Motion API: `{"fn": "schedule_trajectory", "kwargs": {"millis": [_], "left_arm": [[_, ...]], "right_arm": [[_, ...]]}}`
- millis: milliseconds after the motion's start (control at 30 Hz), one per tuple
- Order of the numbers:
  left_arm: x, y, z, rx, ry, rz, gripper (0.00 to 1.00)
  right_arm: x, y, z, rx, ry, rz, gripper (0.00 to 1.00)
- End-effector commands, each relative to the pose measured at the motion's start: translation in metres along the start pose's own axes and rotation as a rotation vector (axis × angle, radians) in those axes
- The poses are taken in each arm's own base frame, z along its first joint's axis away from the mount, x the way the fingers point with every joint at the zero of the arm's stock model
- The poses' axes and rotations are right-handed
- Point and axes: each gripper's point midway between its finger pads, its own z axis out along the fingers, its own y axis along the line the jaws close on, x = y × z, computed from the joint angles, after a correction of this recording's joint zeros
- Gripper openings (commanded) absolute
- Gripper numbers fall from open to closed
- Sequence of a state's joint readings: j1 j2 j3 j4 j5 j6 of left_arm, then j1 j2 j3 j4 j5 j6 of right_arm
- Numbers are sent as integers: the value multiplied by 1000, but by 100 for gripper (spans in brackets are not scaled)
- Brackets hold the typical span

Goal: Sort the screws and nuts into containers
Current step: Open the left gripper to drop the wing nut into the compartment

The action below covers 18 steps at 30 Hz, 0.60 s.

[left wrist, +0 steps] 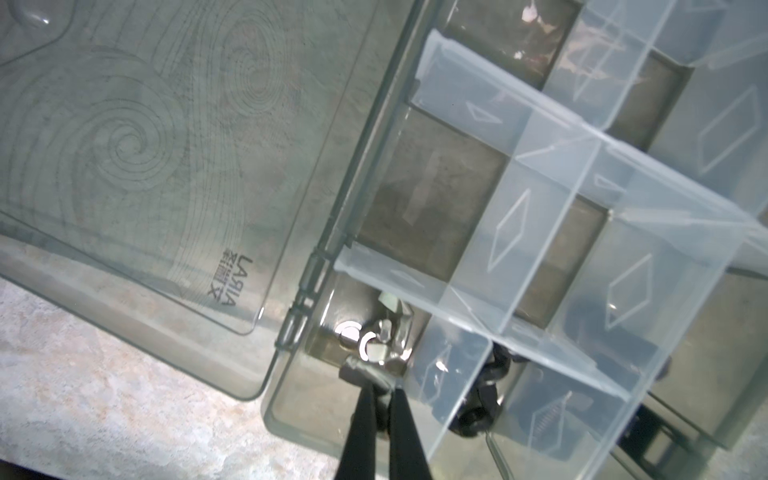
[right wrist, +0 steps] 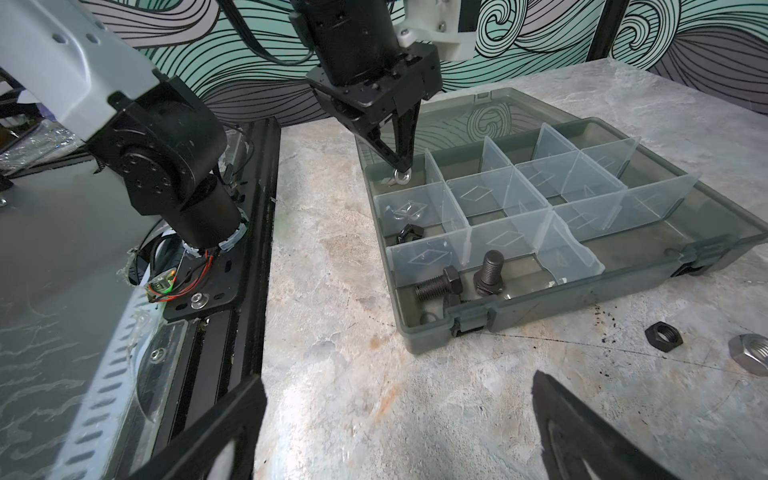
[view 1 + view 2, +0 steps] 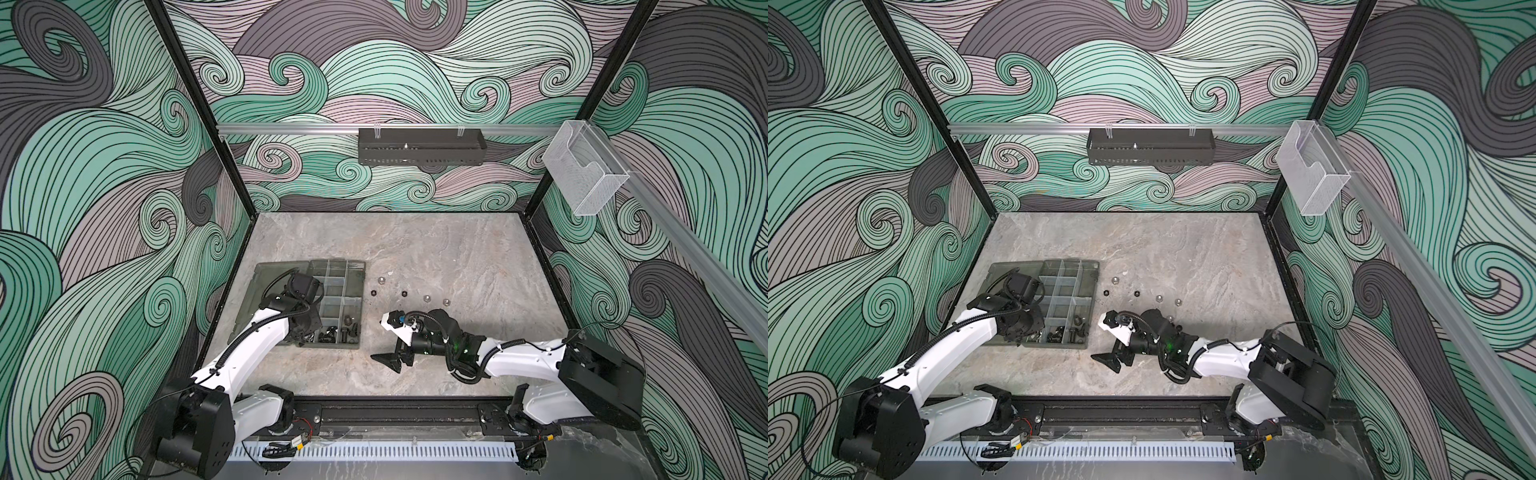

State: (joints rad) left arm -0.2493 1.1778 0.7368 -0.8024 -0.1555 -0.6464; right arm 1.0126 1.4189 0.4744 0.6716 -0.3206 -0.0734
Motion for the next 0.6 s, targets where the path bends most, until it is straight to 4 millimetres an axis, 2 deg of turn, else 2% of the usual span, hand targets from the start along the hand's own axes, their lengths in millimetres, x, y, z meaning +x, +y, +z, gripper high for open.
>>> {"fn": "schedule_trajectory", "kwargs": {"millis": [0,100,233,567], "left_arm": [[-14,-7,1,19,-12,0,4],[-9,-5,7,-10,52,4,4],[-9,-6,14,-13,66,-6,4],[-5,2,12,-44,79,-10,12]], "right_arm": [[-6,-8,-3,58,-30,-79,99],[-1,-11,-2,70,-16,-87,99],[-8,-5,-1,28,-17,-67,99],[-5,-13,-5,85,-12,-84,99]]}}
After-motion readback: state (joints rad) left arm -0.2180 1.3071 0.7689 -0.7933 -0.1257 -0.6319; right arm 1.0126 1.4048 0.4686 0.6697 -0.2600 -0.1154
